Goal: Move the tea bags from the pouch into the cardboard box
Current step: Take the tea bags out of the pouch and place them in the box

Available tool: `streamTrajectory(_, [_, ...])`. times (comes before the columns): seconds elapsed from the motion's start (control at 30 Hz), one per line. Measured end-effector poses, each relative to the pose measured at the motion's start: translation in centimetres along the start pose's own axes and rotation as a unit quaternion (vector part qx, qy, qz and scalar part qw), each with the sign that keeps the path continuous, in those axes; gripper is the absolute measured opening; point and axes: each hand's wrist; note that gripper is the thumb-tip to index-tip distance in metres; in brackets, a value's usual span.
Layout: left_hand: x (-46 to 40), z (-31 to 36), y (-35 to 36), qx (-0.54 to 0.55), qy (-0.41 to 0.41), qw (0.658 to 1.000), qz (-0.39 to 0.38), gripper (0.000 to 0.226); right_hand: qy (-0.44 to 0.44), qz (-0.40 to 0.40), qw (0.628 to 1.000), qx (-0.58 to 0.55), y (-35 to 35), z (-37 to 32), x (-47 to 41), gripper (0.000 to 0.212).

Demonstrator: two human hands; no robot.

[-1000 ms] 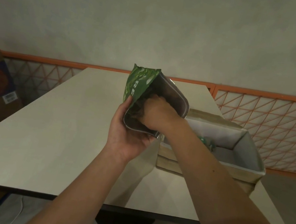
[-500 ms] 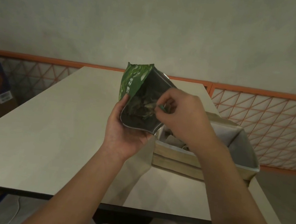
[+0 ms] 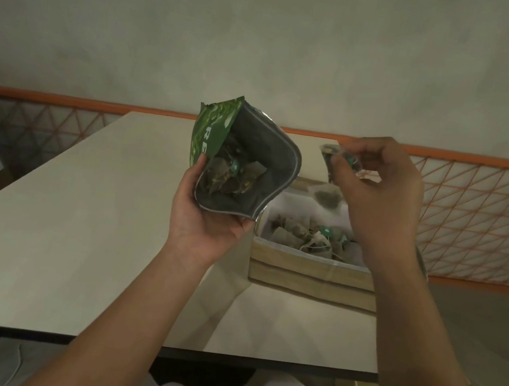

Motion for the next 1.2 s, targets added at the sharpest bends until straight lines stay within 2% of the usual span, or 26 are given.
streamTrajectory(0.1, [0.1, -0.1, 0.1, 0.003, -0.004, 1.000, -0.009, 0.059, 0.022, -0.021, 0.999, 0.023, -0.4, 0.9, 0.1, 0.020])
streamTrajectory(0.17, [0.1, -0.2, 0.2, 0.001, -0.003, 1.000, -0.008, 0.059, 0.072, -0.089, 0.991, 0.063, -0.4, 2.0, 0.4, 0.016])
streamTrajectory(0.27, [0.1, -0.3, 0.2, 0.003, -0.002, 1.000, -0.010, 0.058, 0.136, -0.217, 0.948, 0.191, -0.2, 3.9, 1.1, 0.007])
streamTrajectory(0.3, [0.1, -0.3, 0.3, 0.005, -0.003, 1.000, -0.009, 0.058, 0.138, -0.252, 0.930, 0.232, 0.0, 4.7, 1.3, 0.015])
streamTrajectory(0.37, [0.2, -0.3, 0.3, 0.008, -0.004, 1.000, -0.007, 0.057, 0.145, -0.281, 0.911, 0.265, 0.4, 5.8, 1.3, 0.034])
streamTrajectory(0.4, [0.2, -0.3, 0.3, 0.009, -0.004, 1.000, -0.007, 0.056, 0.150, -0.283, 0.908, 0.269, 0.6, 6.1, 1.2, 0.035])
streamTrajectory(0.47, [0.2, -0.3, 0.2, 0.008, -0.004, 1.000, -0.007, 0.056, 0.149, -0.303, 0.898, 0.281, 1.0, 6.6, 0.9, 0.023])
streamTrajectory(0.5, [0.3, -0.2, 0.2, 0.006, -0.005, 1.000, -0.006, 0.057, 0.149, -0.336, 0.885, 0.285, 1.1, 6.7, 0.8, 0.022])
streamTrajectory(0.6, [0.3, -0.2, 0.2, 0.008, -0.006, 1.000, -0.007, 0.057, 0.168, -0.451, 0.824, 0.299, 1.6, 6.6, 0.7, 0.036])
streamTrajectory(0.67, [0.4, -0.1, 0.1, 0.011, -0.007, 1.000, -0.009, 0.057, 0.166, -0.493, 0.780, 0.348, 2.1, 6.4, 0.5, 0.032])
streamTrajectory(0.7, [0.4, 0.0, 0.1, 0.013, -0.007, 1.000, -0.010, 0.057, 0.172, -0.493, 0.771, 0.364, 2.3, 6.3, 0.4, 0.025])
streamTrajectory(0.73, [0.5, 0.0, 0.1, 0.014, -0.007, 1.000, -0.010, 0.056, 0.179, -0.476, 0.780, 0.365, 2.4, 6.2, 0.3, 0.019])
streamTrajectory(0.8, [0.5, 0.1, 0.2, 0.015, -0.007, 1.000, -0.009, 0.056, 0.189, -0.399, 0.835, 0.327, 2.6, 6.4, 0.2, 0.007])
streamTrajectory(0.9, [0.5, 0.1, 0.1, 0.021, -0.007, 1.000, -0.011, 0.055, 0.167, -0.263, 0.927, 0.209, 2.6, 6.3, 0.5, 0.012])
streamTrajectory(0.97, [0.5, 0.2, 0.0, 0.020, -0.007, 1.000, -0.012, 0.056, 0.167, -0.271, 0.933, 0.170, 2.5, 5.9, 0.9, 0.009])
streamTrajectory(1.03, [0.4, 0.2, 0.0, 0.016, -0.008, 1.000, -0.012, 0.056, 0.168, -0.339, 0.901, 0.214, 2.2, 6.0, 1.4, 0.016])
streamTrajectory(1.1, [0.4, 0.2, 0.0, 0.015, -0.009, 1.000, -0.010, 0.056, 0.156, -0.351, 0.891, 0.244, 2.1, 5.8, 1.5, 0.018])
streamTrajectory(1.13, [0.4, 0.2, -0.1, 0.016, -0.009, 1.000, -0.009, 0.056, 0.139, -0.322, 0.904, 0.243, 2.0, 5.4, 1.4, 0.017])
streamTrajectory(1.2, [0.4, 0.3, 0.0, 0.015, -0.006, 1.000, -0.008, 0.057, 0.086, -0.213, 0.950, 0.211, 2.1, 3.7, 1.2, 0.013])
Point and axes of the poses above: each hand's wrist, its own x-axis away from the middle knuckle, its own y-axis out of the palm, z = x × y, and after that the axes turned 3 degrees about z, right-handed
